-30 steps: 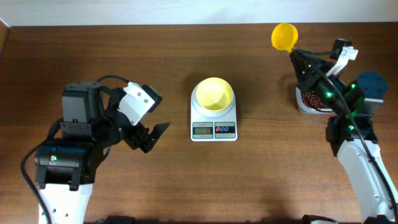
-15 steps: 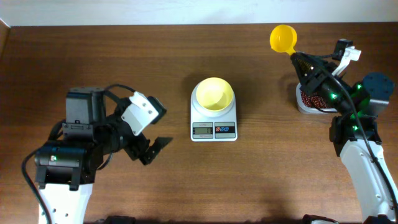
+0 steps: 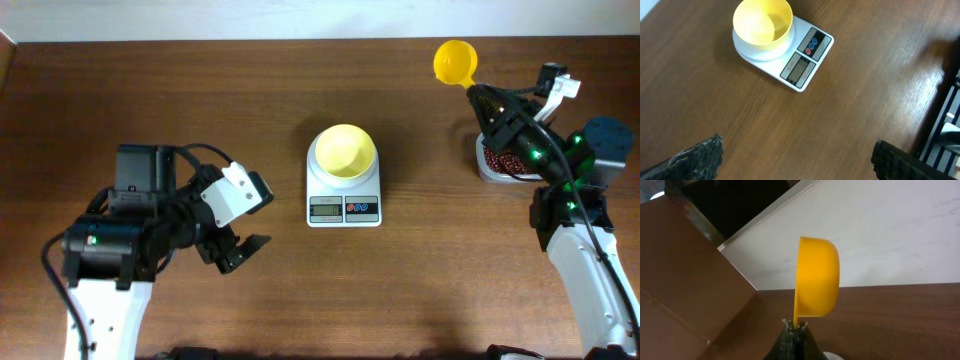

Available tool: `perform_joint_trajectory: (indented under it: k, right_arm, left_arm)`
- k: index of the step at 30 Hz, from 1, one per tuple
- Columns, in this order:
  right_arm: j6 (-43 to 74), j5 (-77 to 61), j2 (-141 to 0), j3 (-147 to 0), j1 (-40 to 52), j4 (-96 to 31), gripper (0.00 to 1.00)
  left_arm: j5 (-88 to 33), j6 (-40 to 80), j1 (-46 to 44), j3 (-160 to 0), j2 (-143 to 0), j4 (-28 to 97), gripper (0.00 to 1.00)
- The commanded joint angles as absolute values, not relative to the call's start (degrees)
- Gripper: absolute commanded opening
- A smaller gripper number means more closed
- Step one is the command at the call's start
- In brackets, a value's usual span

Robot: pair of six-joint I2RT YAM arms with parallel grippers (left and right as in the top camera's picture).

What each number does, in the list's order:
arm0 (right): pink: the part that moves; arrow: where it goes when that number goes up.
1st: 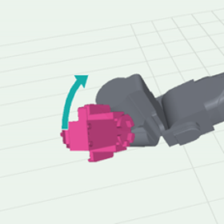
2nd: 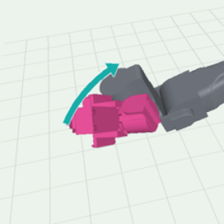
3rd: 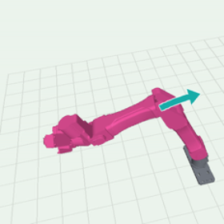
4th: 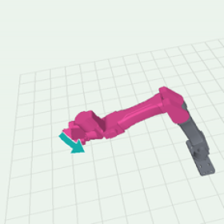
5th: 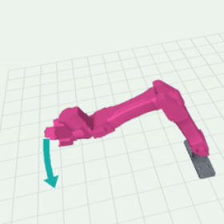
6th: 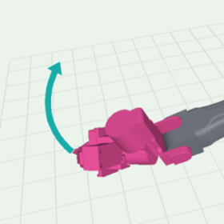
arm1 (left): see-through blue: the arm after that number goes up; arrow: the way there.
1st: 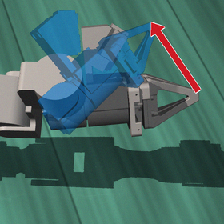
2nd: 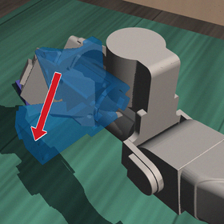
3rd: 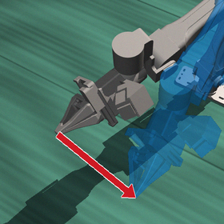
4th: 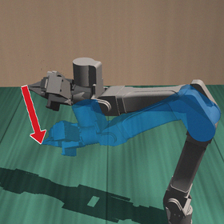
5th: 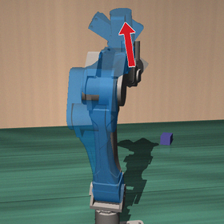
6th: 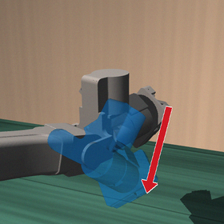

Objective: Scoop item into bowl and weigh 50g on scale

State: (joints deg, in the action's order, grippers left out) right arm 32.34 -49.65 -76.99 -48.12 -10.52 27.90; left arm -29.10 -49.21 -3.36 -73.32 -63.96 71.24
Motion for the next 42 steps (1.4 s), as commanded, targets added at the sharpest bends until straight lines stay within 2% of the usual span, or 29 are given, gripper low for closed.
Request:
perform_joint_trajectory:
  k: [1,6,14,28,32,36,42]
  right_arm:
    - [31.9,-50.6,-76.5,-49.2,-10.9,28.3,0.04]
    - [31.9,-50.6,-76.5,-49.2,-10.9,28.3,0.04]
    - [31.7,-50.9,-76.5,-49.2,-10.9,28.3,0.04]
    - [22.5,-50.5,-76.5,-49.9,-11.0,22.2,0.04]
    - [12.6,-48.1,-76.5,-56.9,-11.0,5.2,0.04]
    - [1.3,-37.1,-76.5,-68.0,-11.0,-18.1,0.04]
    - [-3.2,-24.4,-76.5,-76.6,-11.0,-36.9,0.04]
  left_arm:
    - [-28.5,-51.4,-3.2,-74.1,-67.5,70.6,0.99]
    - [-30.9,-51.3,-3.2,-74.1,-72.6,70.6,0.99]
    - [-38.2,-51.3,-3.2,-74.1,-72.2,70.6,0.99]
    - [-33.0,-51.3,-3.2,-74.1,-71.3,70.3,0.99]
    - [-33.0,-51.3,-3.2,-74.1,-71.2,69.9,0.99]
    - [-33.0,-51.3,-3.2,-74.1,-71.2,69.9,0.99]
    - [-33.0,-51.3,-3.2,-74.1,-71.2,69.9,0.99]
